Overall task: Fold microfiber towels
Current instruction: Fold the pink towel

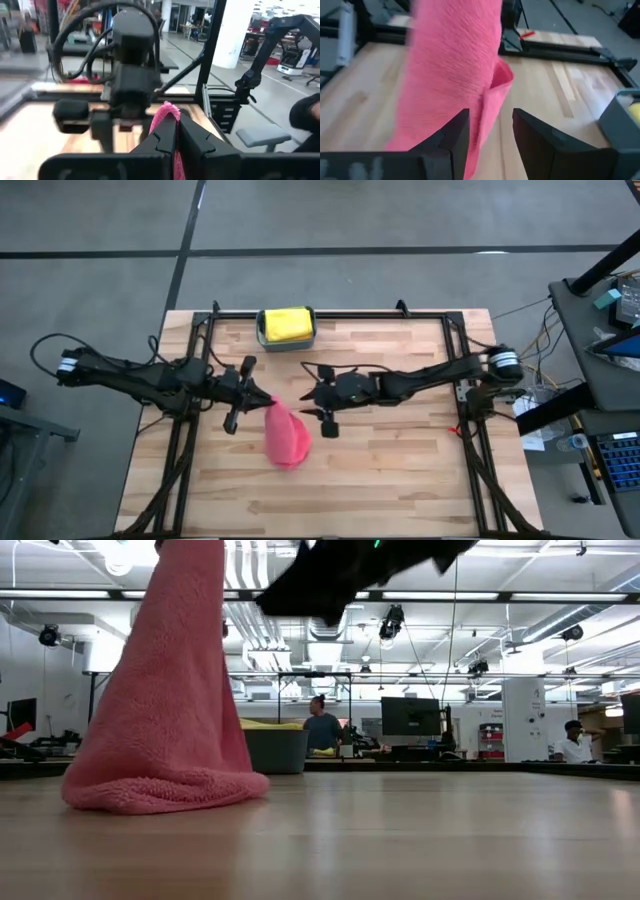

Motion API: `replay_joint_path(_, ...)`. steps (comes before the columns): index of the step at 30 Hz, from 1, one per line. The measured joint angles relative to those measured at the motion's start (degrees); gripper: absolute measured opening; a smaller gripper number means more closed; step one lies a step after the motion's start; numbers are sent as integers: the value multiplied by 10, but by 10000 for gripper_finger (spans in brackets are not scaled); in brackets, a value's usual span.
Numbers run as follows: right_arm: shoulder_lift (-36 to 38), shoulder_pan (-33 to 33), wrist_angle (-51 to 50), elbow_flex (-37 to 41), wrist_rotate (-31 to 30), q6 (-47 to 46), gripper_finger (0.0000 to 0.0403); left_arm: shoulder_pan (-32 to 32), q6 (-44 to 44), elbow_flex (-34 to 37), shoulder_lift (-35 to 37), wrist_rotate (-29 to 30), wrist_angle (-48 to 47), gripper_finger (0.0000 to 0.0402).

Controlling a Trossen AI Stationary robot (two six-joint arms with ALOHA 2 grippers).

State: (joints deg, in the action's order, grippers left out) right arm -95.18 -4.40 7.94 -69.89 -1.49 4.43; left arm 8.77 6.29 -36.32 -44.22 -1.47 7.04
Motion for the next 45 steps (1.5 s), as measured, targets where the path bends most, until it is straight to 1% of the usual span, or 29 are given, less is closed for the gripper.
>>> replay_joint_path(5,-70,4,65,0,-1,-9,141,6,52,1,3,-32,-30,0)
replay_joint_path(11,-132,8,143,0,-2,-16,139,29,154,1,8,-38,-140,0)
replay_joint_path(14,-152,7,152,-8,0,-20,128,42,211,1,4,-35,-189,0)
replay_joint_path(17,-172,6,152,-20,1,-24,113,51,240,1,-3,-23,-259,0)
replay_joint_path(20,-193,7,149,-42,4,-60,104,52,269,1,-20,-2,-320,0)
replay_joint_path(22,-206,10,148,-61,31,-82,105,51,278,2,-37,3,-338,0)
replay_joint_path(25,-231,12,131,-97,61,-97,120,52,279,2,-59,-4,-355,0)
replay_joint_path(29,-273,13,78,-152,61,-84,147,52,281,1,-85,-29,-385,0)
replay_joint_path(35,-327,16,-3,-232,51,-27,173,57,281,1,-104,-57,-404,0)
replay_joint_path(39,-353,20,-48,-279,-14,-2,173,57,281,-1,-98,-59,-420,0)
replay_joint_path(45,-371,27,-87,-329,-21,16,153,59,294,-1,-81,-60,-436,0)
